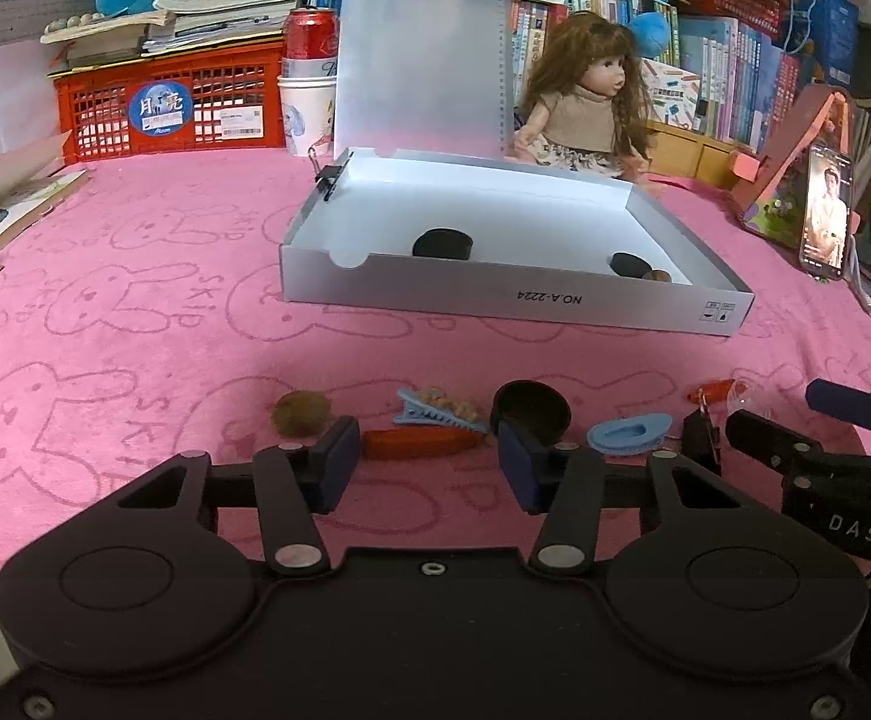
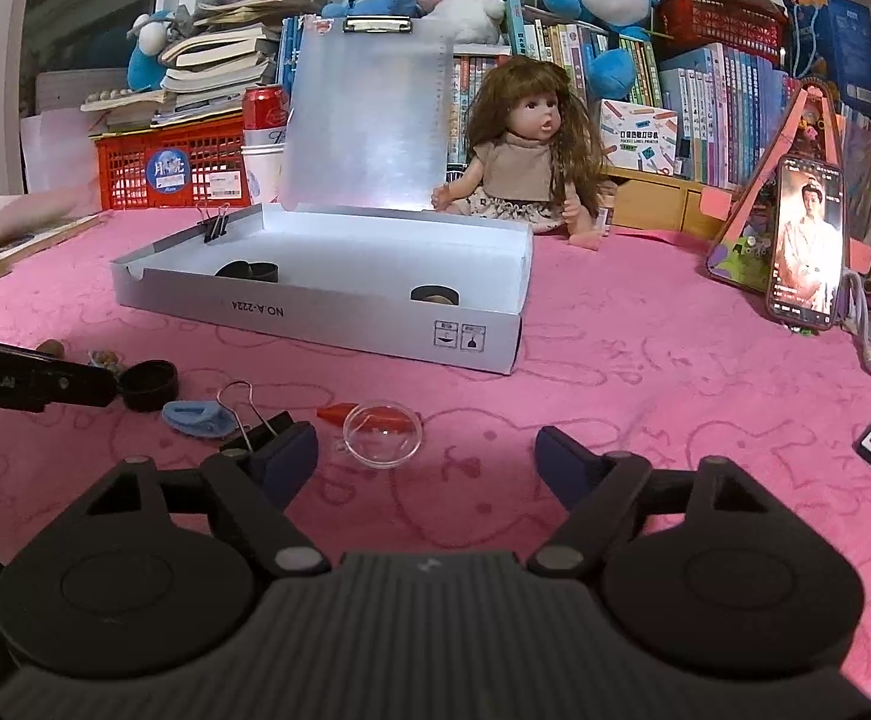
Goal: Organize rigid objects
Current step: 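Close left tool on the red-handled item while right tool closes on the clear lid, then carry the red item and clear lid with both tools over the white box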
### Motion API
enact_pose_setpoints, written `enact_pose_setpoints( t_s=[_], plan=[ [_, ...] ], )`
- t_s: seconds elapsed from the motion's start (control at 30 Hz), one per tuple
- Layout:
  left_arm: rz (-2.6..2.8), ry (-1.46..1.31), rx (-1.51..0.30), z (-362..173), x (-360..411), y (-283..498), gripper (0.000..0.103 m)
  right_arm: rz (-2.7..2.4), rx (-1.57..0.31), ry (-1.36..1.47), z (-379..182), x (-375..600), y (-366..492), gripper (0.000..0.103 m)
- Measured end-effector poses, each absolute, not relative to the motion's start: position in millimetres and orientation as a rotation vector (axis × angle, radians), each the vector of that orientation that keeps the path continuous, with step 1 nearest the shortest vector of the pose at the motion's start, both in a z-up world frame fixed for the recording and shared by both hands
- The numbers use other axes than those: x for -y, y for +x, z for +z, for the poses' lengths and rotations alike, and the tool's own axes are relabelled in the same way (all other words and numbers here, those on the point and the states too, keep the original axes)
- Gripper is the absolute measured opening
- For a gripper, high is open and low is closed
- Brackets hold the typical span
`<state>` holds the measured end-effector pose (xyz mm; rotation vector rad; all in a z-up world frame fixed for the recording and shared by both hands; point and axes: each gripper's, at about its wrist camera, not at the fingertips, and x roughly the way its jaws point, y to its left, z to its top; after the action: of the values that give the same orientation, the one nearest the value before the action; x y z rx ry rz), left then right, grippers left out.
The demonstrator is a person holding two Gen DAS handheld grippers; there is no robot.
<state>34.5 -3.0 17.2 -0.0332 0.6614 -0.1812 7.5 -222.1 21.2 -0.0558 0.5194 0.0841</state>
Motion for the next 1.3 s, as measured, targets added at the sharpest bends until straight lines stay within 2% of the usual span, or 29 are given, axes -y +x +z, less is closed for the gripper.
enact_pose_setpoints(
  t_s=[0.1, 0.3, 0.57, 0.6, 1.3],
  plan=[
    [-0.177, -0.006, -0.644, 15, 9, 34, 0.043, 0.082, -0.520, -0.048, 20, 221, 7, 0.078],
    [-0.170, 0.055, -0.614, 12, 17, 29, 0.042, 0.096, -0.533, -0.036, 18, 219, 8, 0.066],
    [-0.183, 0.068, -0.611, 13, 15, 23, 0.042, 0.115, -0.534, -0.038, 19, 215, 7, 0.035],
    [-0.184, 0.068, -0.612, 13, 15, 23, 0.042, 0.114, -0.533, -0.040, 19, 214, 7, 0.034],
    [-0.207, 0.044, -0.563, 40, 8, 28, 0.042, 0.070, -0.515, -0.039, 35, 220, 7, 0.031]
  ],
)
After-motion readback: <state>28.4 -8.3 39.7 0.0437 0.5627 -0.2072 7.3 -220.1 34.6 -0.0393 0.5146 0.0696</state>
